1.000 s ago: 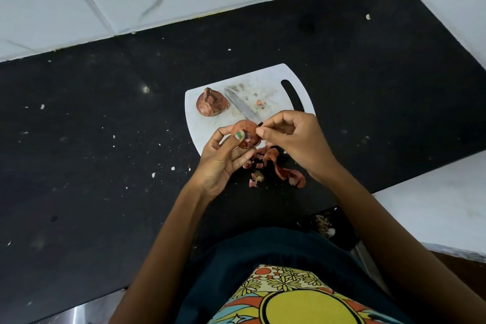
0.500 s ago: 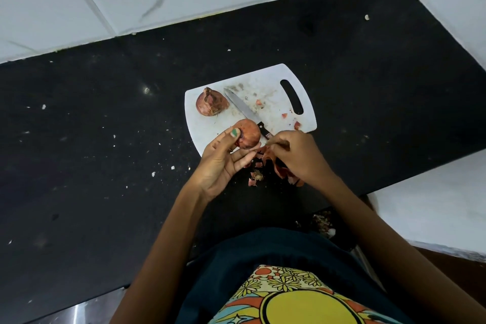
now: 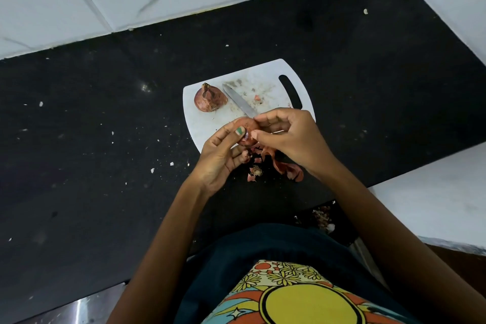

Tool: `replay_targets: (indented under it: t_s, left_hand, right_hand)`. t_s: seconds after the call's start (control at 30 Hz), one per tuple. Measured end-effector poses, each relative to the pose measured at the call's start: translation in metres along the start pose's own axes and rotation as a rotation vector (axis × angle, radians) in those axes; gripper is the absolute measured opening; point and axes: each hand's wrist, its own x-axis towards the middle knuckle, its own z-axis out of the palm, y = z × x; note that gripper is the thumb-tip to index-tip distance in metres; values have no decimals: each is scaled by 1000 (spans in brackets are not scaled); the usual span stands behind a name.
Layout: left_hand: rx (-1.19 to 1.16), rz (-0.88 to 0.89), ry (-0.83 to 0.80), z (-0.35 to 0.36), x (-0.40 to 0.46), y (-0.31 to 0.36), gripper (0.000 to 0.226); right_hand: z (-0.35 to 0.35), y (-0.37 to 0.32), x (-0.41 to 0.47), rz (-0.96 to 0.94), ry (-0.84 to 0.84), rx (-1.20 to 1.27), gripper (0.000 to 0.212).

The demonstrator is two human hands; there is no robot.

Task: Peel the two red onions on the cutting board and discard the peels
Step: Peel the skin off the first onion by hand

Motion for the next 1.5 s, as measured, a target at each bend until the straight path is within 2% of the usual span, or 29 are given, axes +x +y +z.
replay_targets:
  t_s: [0.27,0.47,0.6,0.67,0.77,0.87,0.93,1.03,1.1,1.17,1.23,1.3,1.37,1.5]
  left_hand:
    - [49,12,41,-5,0,0,39]
    - [102,17,64,-5,0,0,19]
    - [105,22,68,-1,-1,0,28]
    - [112,28,78,-1,-1,-1,29]
    - [87,16,91,-3,0,0,25]
    - [72,18,68,-5,-1,2,36]
    - [50,13,57,-4,-2,2,37]
    - [3,-15,55,-2,-3,2,25]
    - [-31,-30,49,-3,-3,2,22]
    - [-38,-33,36,-3,-4,2,28]
    - [-33,-30,13,-4,-4,2,31]
    - [-40,-23,-15,-6,-4,1,32]
    - [-42,-10,-37,-6,-3,0,35]
    - [-5,10,-60,-2,-6,2,37]
  right_hand:
    - [3,1,0,-22,-10,25,30]
    - [6,3,1,-19,9,19,23]
    - [4,8,2,-42,118,-21,15]
    - [1,8,3,-34,96,-26,16]
    - [-1,7,2,28,6,99,14]
    - [0,10,1,102,-60,256,16]
    - [2,13,1,175,-38,354,17]
    - [0,18,1,256,33,469,18]
    - [-1,24,0,242,76,320,17]
    - [0,30,-2,163,84,42,15]
    - [2,33,-3,65,32,-221,12]
    - [4,31,-5,-9,-14,-353,12]
    - [5,25,-5,-54,8,-355,14]
    - [3,6,-4,-52,106,-115,15]
